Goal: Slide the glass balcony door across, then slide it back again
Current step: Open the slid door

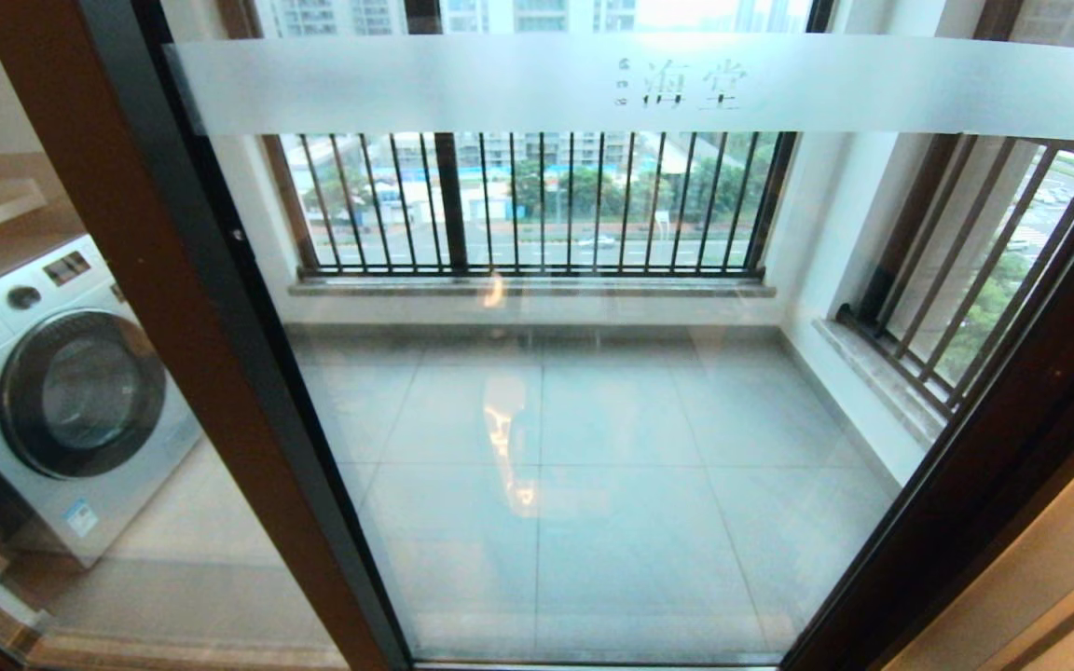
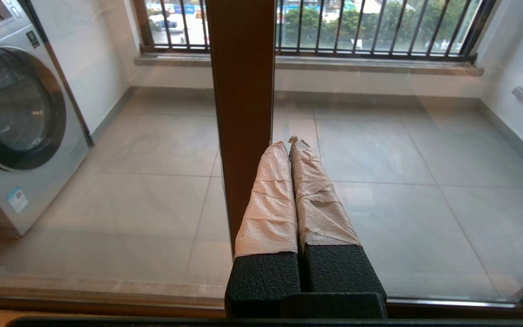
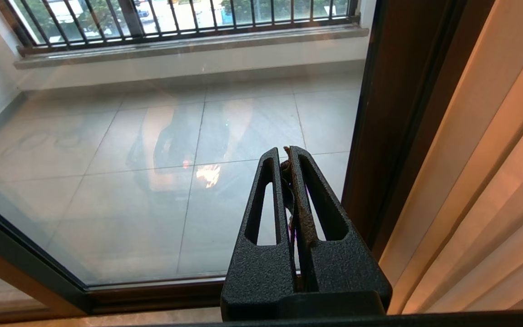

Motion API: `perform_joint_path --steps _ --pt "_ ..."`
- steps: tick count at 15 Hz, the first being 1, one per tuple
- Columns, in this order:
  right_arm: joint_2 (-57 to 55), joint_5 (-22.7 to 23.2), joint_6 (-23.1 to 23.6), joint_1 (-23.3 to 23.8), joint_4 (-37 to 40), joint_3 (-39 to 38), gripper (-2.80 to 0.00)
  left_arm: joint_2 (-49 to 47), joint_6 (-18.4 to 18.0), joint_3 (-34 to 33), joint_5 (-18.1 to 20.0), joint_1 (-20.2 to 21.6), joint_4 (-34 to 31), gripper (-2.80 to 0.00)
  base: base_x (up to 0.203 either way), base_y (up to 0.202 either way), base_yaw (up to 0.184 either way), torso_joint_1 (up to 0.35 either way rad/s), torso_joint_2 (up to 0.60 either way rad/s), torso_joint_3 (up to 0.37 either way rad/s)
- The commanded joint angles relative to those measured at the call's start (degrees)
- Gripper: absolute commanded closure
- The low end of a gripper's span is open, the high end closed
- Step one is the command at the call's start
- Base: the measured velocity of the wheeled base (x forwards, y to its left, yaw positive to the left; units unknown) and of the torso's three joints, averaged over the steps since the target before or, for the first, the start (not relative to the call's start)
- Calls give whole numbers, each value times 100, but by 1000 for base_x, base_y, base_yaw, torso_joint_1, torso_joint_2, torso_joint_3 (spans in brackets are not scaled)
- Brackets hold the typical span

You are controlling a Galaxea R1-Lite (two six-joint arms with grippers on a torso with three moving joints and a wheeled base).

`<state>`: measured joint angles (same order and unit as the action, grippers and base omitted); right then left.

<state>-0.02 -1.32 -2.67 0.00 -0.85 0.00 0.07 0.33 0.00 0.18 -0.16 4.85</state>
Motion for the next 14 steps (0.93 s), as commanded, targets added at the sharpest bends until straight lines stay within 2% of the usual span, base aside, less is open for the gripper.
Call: perform_joint_path --steps 1,7,9,11,14 --pt "2 0 30 0 -3 0 0 -7 2 -193 -1 -2 7 0 0 0 0 0 0 0" --pt "2 -9 -49 0 -3 0 0 -7 2 -193 -1 -2 7 0 0 0 0 0 0 0" --pt "2 17 133 0 -9 101 0 -7 2 -193 -1 -2 7 0 0 0 0 0 0 0" --pt "-203 25 174 -8 109 861 0 -7 2 -193 -1 7 7 0 0 0 0 0 0 0" --pt "-1434 25 252 -32 361 2073 0 -7 2 -193 -1 -2 7 0 0 0 0 0 0 0"
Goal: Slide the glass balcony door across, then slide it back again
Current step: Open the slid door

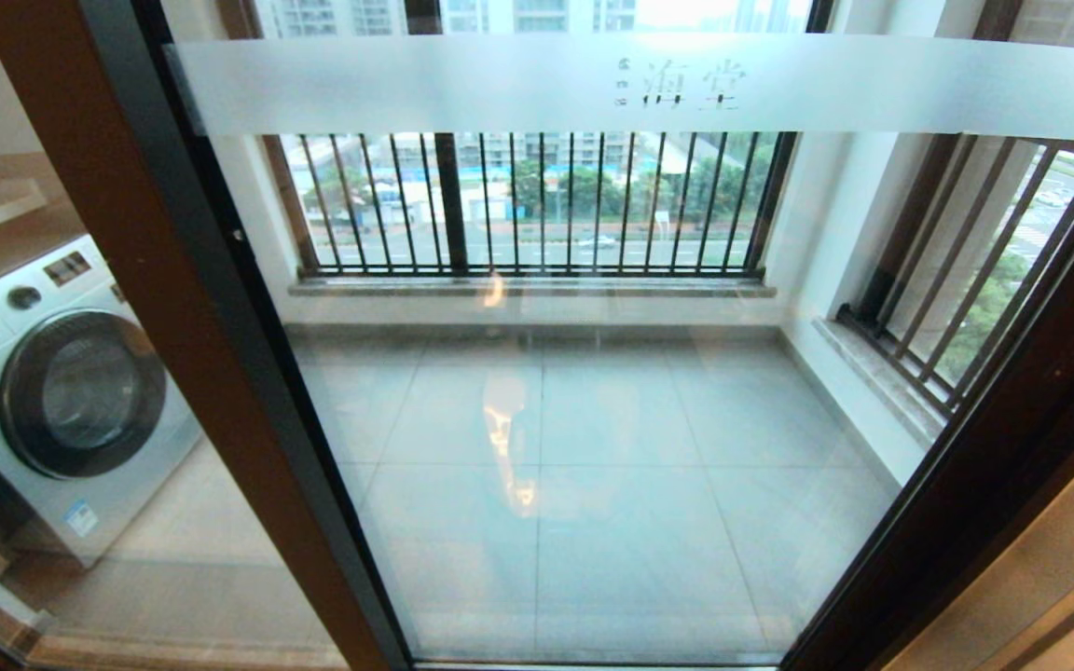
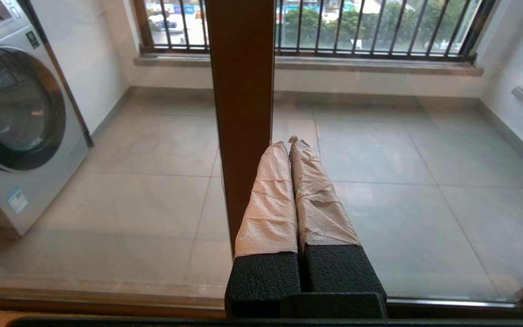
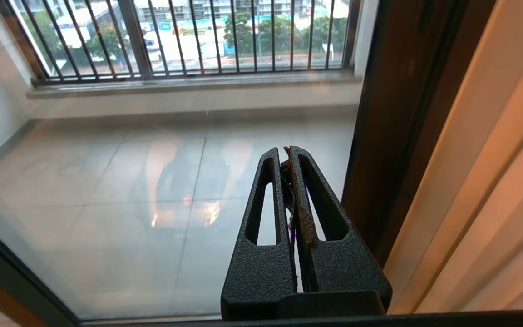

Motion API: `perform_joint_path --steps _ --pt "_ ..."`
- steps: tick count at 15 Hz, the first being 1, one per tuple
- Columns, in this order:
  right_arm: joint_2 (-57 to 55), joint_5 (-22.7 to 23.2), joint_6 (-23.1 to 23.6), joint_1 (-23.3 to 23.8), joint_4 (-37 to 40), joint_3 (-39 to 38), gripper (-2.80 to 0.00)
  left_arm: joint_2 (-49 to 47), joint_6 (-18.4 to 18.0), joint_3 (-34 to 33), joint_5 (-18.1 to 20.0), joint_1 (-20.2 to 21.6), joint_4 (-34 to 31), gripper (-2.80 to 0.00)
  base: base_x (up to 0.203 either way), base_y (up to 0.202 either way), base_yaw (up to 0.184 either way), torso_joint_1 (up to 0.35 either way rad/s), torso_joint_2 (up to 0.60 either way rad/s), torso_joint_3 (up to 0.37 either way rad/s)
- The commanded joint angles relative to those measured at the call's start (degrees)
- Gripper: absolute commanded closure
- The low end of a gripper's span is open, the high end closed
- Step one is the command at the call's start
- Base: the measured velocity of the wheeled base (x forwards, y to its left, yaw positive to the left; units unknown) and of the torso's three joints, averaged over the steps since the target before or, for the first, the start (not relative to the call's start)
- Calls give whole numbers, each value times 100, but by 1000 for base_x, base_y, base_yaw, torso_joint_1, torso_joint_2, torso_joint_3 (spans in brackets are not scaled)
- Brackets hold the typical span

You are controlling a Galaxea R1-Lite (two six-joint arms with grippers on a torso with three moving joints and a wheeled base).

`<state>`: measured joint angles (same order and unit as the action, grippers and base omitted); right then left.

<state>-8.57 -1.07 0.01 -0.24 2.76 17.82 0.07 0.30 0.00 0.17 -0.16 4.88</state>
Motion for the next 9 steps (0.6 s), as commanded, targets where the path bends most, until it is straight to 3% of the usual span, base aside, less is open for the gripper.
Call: perform_joint_path --steps 1,4,9 --pt "-990 -17 163 7 105 718 0 -7 5 -193 1 7 5 0 0 0 0 0 0 0" --pt "-2213 -332 681 211 1017 2261 0 -7 5 -193 1 -2 5 0 0 0 0 0 0 0" --pt "-4053 -1063 1292 548 4599 5116 0 -7 5 -193 1 7 5 0 0 0 0 0 0 0"
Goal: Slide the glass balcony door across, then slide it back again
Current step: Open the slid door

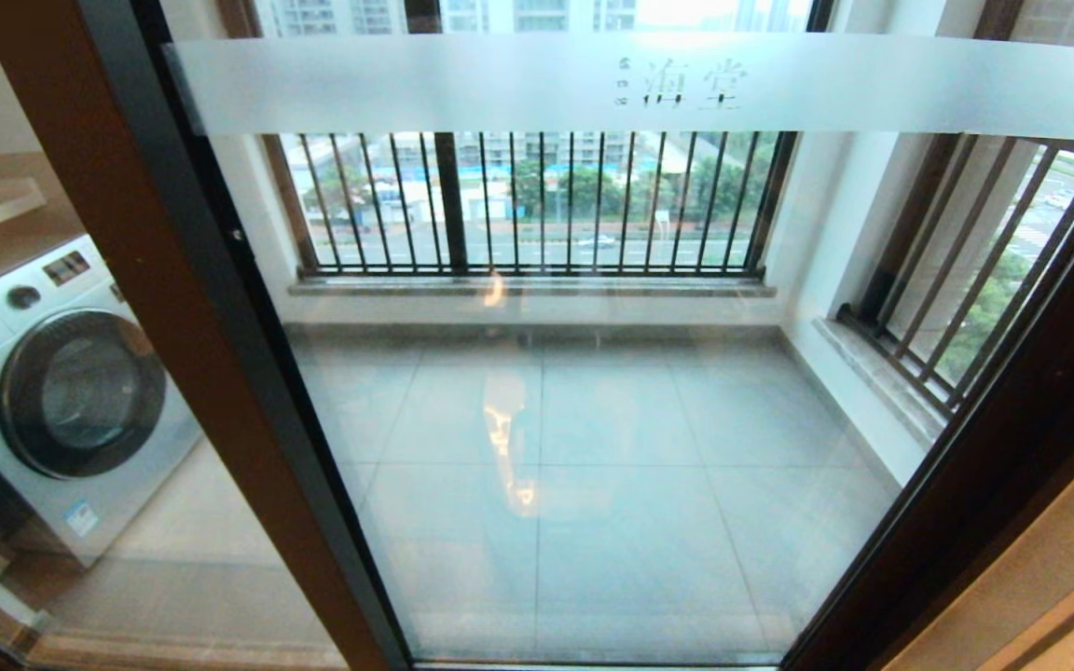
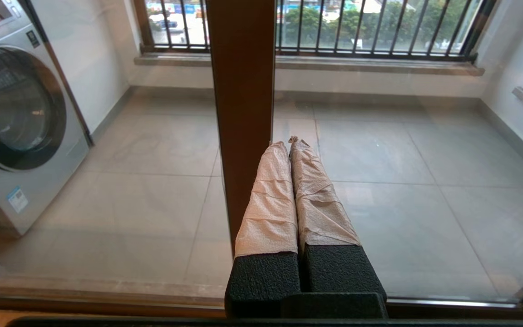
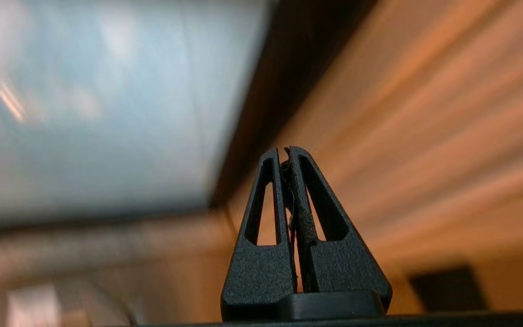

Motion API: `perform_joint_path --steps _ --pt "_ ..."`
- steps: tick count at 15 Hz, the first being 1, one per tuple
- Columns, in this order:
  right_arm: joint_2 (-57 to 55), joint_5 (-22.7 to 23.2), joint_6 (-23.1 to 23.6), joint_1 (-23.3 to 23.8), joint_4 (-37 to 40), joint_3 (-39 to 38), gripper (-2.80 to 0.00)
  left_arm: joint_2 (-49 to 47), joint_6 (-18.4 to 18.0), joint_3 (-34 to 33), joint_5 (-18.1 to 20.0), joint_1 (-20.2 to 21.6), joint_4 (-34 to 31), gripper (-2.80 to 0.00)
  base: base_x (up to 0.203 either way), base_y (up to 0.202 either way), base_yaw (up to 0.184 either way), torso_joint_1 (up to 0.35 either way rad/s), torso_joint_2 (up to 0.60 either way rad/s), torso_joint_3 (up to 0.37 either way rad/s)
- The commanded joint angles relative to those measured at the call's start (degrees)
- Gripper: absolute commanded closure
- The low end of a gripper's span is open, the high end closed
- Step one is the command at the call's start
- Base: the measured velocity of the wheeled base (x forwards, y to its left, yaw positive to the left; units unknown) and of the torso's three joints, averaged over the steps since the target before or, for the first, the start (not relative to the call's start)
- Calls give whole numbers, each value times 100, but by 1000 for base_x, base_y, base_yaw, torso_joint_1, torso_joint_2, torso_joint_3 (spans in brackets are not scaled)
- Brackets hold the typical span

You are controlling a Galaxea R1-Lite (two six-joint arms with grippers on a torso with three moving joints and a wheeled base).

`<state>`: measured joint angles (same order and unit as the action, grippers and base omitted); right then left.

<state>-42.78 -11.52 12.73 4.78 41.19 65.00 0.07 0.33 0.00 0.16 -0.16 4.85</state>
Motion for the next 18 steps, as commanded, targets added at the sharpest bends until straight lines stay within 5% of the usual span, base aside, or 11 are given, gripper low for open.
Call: perform_joint_path --steps 1,4,6,9,12,14,18 --pt "-864 -111 124 89 1031 746 0 -7 2 -193 2 -2 5 0 0 0 0 0 0 0" --pt "-1422 -321 165 618 1235 1268 0 -7 2 -193 2 -2 7 0 0 0 0 0 0 0" --pt "-1838 -403 -482 1088 1248 1371 0 -7 2 -193 2 -2 7 0 0 0 0 0 0 0" --pt "-2168 -392 -1139 1112 1132 1115 0 -7 2 -193 2 -2 7 0 0 0 0 0 0 0" --pt "-2228 64 -1437 1112 -801 -66 0 -7 2 -193 2 -2 7 0 0 0 0 0 0 0" --pt "-2192 289 -1244 1159 -2324 -774 0 -7 2 -193 2 -2 7 0 0 0 0 0 0 0" --pt "-2274 553 -1104 1494 -2644 -805 0 -7 2 -193 2 -2 7 0 0 0 0 0 0 0"
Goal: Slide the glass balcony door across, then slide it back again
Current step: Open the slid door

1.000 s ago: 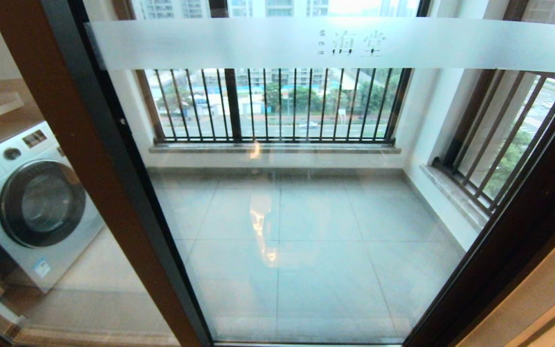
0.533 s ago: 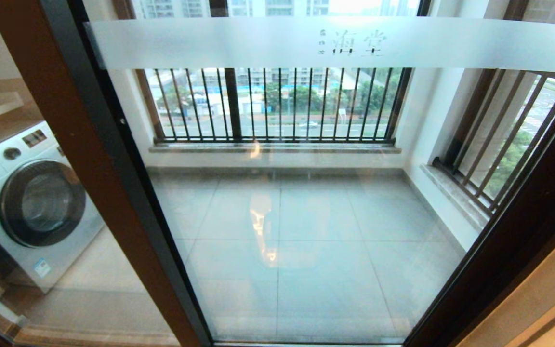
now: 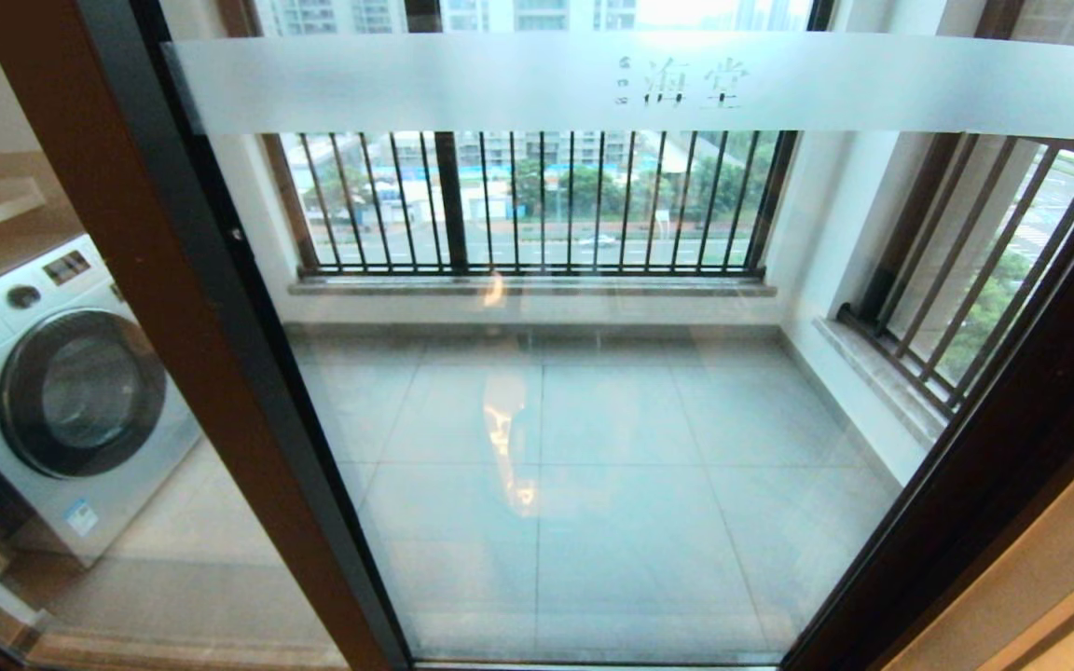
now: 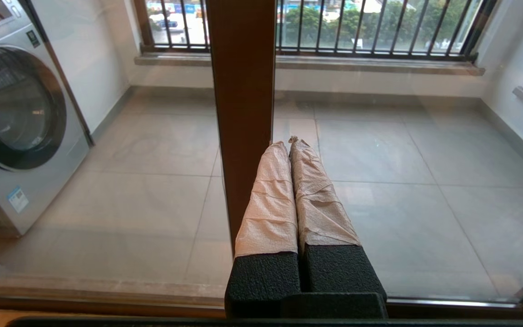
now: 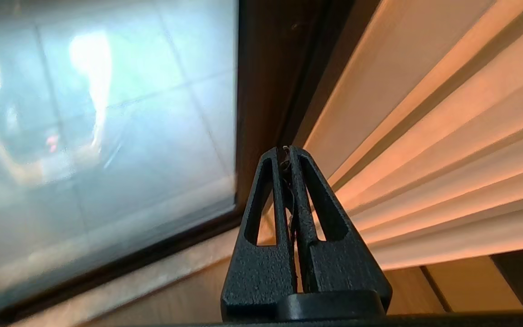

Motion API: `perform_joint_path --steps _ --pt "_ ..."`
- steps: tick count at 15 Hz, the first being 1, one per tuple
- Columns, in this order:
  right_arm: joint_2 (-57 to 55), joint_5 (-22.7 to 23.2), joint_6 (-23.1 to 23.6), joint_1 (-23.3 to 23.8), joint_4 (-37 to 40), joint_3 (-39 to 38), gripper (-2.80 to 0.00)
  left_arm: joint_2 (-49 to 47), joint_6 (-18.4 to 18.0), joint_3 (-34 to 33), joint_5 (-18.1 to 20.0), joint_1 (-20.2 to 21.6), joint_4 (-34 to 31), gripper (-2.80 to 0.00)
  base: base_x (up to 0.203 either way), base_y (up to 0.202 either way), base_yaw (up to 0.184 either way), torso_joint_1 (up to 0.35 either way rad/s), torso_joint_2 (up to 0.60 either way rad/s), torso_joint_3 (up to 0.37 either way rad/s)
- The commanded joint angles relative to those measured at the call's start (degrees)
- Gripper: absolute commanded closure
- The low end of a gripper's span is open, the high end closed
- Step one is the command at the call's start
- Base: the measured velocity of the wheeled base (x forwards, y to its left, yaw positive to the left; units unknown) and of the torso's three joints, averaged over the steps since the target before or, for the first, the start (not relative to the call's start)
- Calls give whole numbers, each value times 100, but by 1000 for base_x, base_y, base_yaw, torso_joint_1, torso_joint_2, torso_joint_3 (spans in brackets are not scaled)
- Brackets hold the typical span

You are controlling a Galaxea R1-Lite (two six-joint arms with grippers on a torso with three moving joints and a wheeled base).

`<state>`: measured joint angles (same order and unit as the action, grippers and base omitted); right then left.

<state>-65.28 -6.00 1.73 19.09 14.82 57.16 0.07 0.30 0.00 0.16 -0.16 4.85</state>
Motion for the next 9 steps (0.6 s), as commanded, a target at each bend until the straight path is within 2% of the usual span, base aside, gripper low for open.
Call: perform_joint_path --steps 1,3,5,9 --pt "-142 2 35 233 -160 -21 0 -7 5 -193 2 0 5 0 0 0 0 0 0 0" --pt "-608 121 133 708 -493 -19 0 -7 5 -193 2 -2 7 0 0 0 0 0 0 0" --pt "-979 655 188 1013 -701 -7 0 -7 5 -193 2 -2 7 0 0 0 0 0 0 0" --pt "-1506 981 395 1025 -1309 104 0 -7 5 -193 2 -2 7 0 0 0 0 0 0 0"
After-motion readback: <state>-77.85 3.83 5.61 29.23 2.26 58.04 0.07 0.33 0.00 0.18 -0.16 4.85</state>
